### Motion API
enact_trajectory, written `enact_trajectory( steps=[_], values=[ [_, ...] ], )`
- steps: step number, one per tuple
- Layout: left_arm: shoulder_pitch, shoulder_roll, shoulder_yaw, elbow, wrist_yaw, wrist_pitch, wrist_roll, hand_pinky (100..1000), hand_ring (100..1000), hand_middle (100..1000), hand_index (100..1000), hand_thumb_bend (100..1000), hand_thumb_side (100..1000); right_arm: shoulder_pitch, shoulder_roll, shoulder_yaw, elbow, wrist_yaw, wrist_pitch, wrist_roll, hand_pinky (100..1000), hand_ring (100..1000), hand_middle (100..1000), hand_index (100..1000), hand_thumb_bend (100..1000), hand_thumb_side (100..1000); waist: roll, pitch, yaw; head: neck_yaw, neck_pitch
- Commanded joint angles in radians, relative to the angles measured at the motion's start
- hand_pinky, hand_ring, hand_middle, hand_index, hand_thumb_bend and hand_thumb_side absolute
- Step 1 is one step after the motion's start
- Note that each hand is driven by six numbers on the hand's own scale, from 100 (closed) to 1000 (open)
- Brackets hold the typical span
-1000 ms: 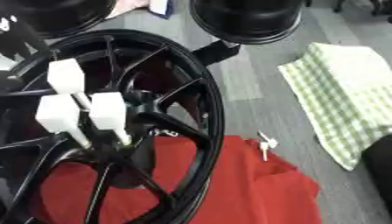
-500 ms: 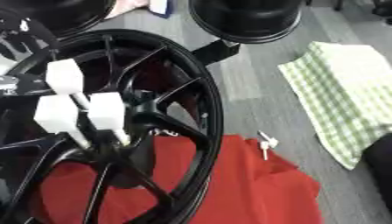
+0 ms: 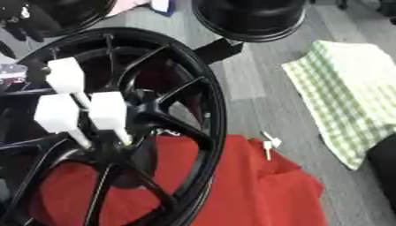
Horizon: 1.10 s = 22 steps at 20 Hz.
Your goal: Pull the pin out of the wheel hub.
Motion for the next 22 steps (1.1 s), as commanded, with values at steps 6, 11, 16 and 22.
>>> enact_trajectory(
  steps=[6,11,16,22],
  values=[
    [-0.032,-0.009,-0.007,0.04,-0.012,0.009,-0.023,822,823,878,909,352,486,-0.009,-0.03,-0.01,-0.003,-0.001,-0.001,-0.004,807,714,612,680,100,643,-0.005,-0.012,-0.005,0.007,-0.004],
    [-0.036,-0.018,-0.009,0.058,-0.016,0.005,-0.047,822,823,875,907,353,484,-0.009,-0.029,-0.009,-0.002,-0.002,0.0,-0.006,808,713,612,680,100,645,-0.004,-0.009,-0.007,0.009,-0.004],
    [-0.036,-0.023,-0.008,0.071,-0.018,0.0,-0.059,823,823,874,906,353,483,-0.009,-0.028,-0.009,-0.002,-0.003,0.0,-0.007,808,713,612,680,100,646,-0.003,-0.008,-0.01,0.01,-0.005],
    [-0.038,-0.036,-0.014,0.11,-0.042,-0.007,-0.083,826,829,880,904,350,460,-0.013,-0.026,-0.008,-0.003,-0.005,0.0,-0.007,808,712,611,680,100,649,0.0,-0.001,-0.022,0.014,-0.01]
  ],
)
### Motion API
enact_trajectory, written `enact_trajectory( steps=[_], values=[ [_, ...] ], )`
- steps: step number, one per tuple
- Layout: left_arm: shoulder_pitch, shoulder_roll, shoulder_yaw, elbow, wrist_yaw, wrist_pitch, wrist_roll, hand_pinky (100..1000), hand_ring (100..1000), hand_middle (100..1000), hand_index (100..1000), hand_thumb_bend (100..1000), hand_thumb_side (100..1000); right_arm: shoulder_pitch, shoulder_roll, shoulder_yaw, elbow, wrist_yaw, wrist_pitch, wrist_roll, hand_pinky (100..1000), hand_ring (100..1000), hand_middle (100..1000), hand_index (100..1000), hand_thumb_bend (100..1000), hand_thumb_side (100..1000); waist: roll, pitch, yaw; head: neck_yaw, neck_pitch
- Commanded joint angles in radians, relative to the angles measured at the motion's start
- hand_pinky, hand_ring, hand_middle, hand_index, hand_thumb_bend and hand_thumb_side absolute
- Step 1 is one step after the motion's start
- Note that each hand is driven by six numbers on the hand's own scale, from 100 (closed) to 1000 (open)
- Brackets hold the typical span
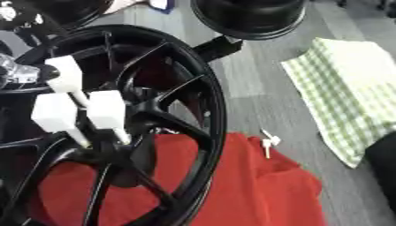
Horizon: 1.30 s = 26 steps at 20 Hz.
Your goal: Pull the pin out of the wheel hub.
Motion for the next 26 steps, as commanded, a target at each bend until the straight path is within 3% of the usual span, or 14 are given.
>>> enact_trajectory(
  steps=[1,19,26],
  values=[
    [-0.019,0.01,0.005,0.015,-0.02,0.001,-0.021,826,829,880,905,348,456,-0.013,-0.027,-0.007,-0.008,-0.005,0.002,-0.004,808,712,611,680,100,651,-0.002,-0.015,-0.005,0.003,-0.011],
    [-0.02,-0.01,-0.013,0.069,-0.073,-0.032,-0.081,802,806,836,884,317,392,-0.015,-0.022,-0.007,-0.005,-0.008,0.0,-0.005,810,711,612,681,100,665,-0.001,-0.003,-0.008,0.011,-0.015],
    [-0.022,-0.013,-0.013,0.068,-0.074,-0.042,-0.094,765,735,753,825,304,390,-0.014,-0.02,-0.008,-0.004,-0.01,-0.001,-0.004,810,711,612,682,100,665,-0.005,-0.004,-0.006,-0.003,-0.022]
  ],
)
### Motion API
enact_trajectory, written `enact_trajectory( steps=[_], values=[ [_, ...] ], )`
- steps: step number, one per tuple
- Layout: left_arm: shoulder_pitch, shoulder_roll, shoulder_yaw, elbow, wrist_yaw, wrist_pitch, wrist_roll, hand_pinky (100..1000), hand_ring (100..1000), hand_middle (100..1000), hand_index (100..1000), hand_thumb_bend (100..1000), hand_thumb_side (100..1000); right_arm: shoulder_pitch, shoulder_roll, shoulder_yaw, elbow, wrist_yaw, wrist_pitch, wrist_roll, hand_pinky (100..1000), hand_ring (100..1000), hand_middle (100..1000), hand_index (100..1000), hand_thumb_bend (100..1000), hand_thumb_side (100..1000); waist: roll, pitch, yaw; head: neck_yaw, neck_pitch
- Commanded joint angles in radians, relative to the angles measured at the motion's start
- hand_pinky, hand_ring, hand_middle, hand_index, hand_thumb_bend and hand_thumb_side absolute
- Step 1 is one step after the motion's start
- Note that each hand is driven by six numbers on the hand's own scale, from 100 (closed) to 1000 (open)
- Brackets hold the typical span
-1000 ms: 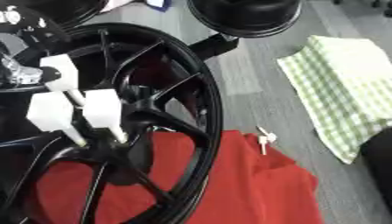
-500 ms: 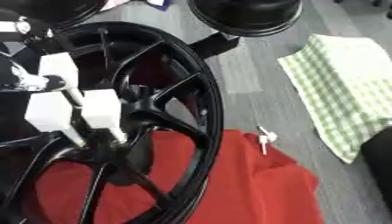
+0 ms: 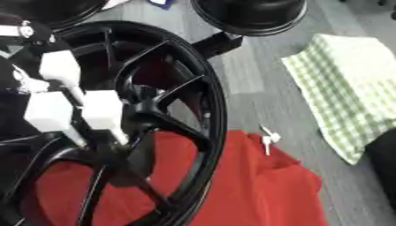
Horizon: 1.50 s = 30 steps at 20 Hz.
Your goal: Pull the pin out of the wheel hub.
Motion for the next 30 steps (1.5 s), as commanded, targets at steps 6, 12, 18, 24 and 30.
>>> enact_trajectory(
  steps=[6,12,18,24,30],
  values=[
    [-0.015,0.021,0.007,-0.012,-0.026,0.005,-0.022,745,687,700,785,290,390,-0.009,-0.021,-0.011,-0.004,-0.003,-0.003,-0.006,811,711,613,682,100,666,-0.005,-0.021,0.004,-0.015,-0.025],
    [-0.015,0.023,0.006,-0.013,-0.059,-0.005,-0.046,719,638,646,742,259,389,-0.009,-0.02,-0.011,-0.002,-0.004,-0.003,-0.008,811,710,613,682,100,666,-0.006,-0.022,0.008,-0.016,-0.024],
    [-0.017,0.019,0.008,-0.013,-0.049,-0.003,-0.042,690,594,600,689,211,403,-0.008,-0.019,-0.01,0.0,-0.006,-0.002,-0.009,812,710,613,682,100,666,-0.007,-0.022,0.01,-0.015,-0.026],
    [-0.017,0.016,0.007,-0.015,-0.024,0.0,-0.033,656,532,537,505,159,375,-0.008,-0.018,-0.011,0.001,-0.005,-0.002,-0.01,812,709,613,683,100,667,-0.009,-0.023,0.009,-0.014,-0.028],
    [-0.014,0.019,0.013,-0.028,-0.015,0.0,-0.016,630,510,511,444,194,282,-0.008,-0.017,-0.012,0.002,-0.006,-0.001,-0.012,813,709,614,683,100,667,-0.008,-0.024,0.008,-0.015,-0.026]
  ],
)
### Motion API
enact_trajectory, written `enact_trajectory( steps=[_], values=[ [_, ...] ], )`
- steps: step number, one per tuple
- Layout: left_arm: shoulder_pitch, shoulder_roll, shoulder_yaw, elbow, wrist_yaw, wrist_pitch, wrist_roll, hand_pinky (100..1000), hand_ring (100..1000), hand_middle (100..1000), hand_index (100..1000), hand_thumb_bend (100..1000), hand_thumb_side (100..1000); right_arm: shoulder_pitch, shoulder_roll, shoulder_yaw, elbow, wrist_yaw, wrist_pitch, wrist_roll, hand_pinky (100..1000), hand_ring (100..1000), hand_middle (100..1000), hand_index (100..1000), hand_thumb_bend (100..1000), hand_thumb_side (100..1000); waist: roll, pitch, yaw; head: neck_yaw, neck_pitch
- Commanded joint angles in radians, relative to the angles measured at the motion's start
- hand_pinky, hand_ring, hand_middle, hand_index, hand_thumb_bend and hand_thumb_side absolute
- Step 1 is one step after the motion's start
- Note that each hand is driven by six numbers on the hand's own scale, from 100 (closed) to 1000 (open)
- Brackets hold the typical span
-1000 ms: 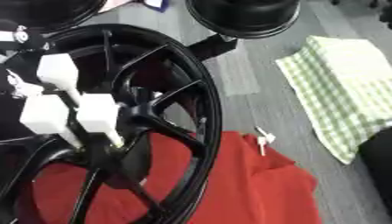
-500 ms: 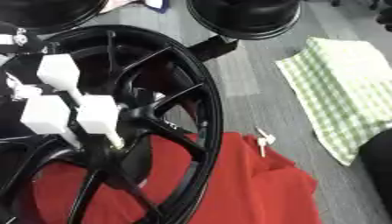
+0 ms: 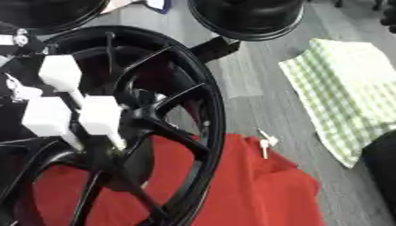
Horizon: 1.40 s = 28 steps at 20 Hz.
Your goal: Pull the pin out of the wheel hub.
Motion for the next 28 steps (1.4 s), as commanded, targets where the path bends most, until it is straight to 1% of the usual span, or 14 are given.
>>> enact_trajectory(
  steps=[1,3,5,8,15,19,24,28],
  values=[
    [-0.014,0.02,0.017,-0.024,0.012,0.01,0.006,628,508,506,437,200,269,-0.008,-0.025,-0.012,-0.004,-0.003,-0.001,-0.004,813,709,614,683,100,667,-0.001,-0.025,-0.003,-0.001,-0.009],
    [-0.014,0.021,0.023,-0.033,0.016,0.013,0.016,619,503,491,426,243,221,-0.008,-0.025,-0.012,-0.003,-0.004,-0.001,-0.004,813,708,614,683,100,667,-0.001,-0.026,-0.003,-0.001,-0.008],
    [-0.014,0.021,0.029,-0.04,0.022,0.019,0.026,605,496,477,420,304,152,-0.009,-0.025,-0.011,-0.003,-0.004,-0.001,-0.004,813,708,614,683,100,666,0.0,-0.027,-0.004,-0.002,-0.008],
    [-0.013,0.022,0.039,-0.051,0.039,0.033,0.038,598,489,461,415,360,112,-0.009,-0.026,-0.012,-0.002,-0.003,0.0,-0.005,813,708,614,683,100,666,0.0,-0.029,-0.006,-0.003,-0.008],
    [-0.013,0.025,0.051,-0.067,0.052,0.06,0.055,579,476,429,404,407,100,-0.009,-0.026,-0.013,-0.001,-0.002,-0.001,-0.005,813,708,614,683,100,665,0.0,-0.033,-0.008,-0.001,-0.01],
    [-0.014,0.026,0.057,-0.074,0.054,0.07,0.057,578,475,428,402,408,100,-0.009,-0.026,-0.014,-0.001,-0.002,-0.001,-0.005,813,707,615,683,100,665,0.0,-0.035,-0.008,-0.001,-0.011],
    [-0.034,0.017,0.104,-0.098,0.083,0.085,0.092,559,456,405,376,440,100,-0.006,-0.027,-0.018,-0.001,-0.002,-0.001,-0.009,813,707,615,683,100,662,-0.004,-0.04,-0.004,-0.002,-0.012],
    [-0.029,0.021,0.101,-0.096,0.084,0.092,0.092,555,454,400,372,462,100,-0.006,-0.025,-0.018,-0.001,-0.002,-0.001,-0.01,814,706,615,683,100,662,-0.006,-0.041,-0.005,-0.002,-0.014]
  ],
)
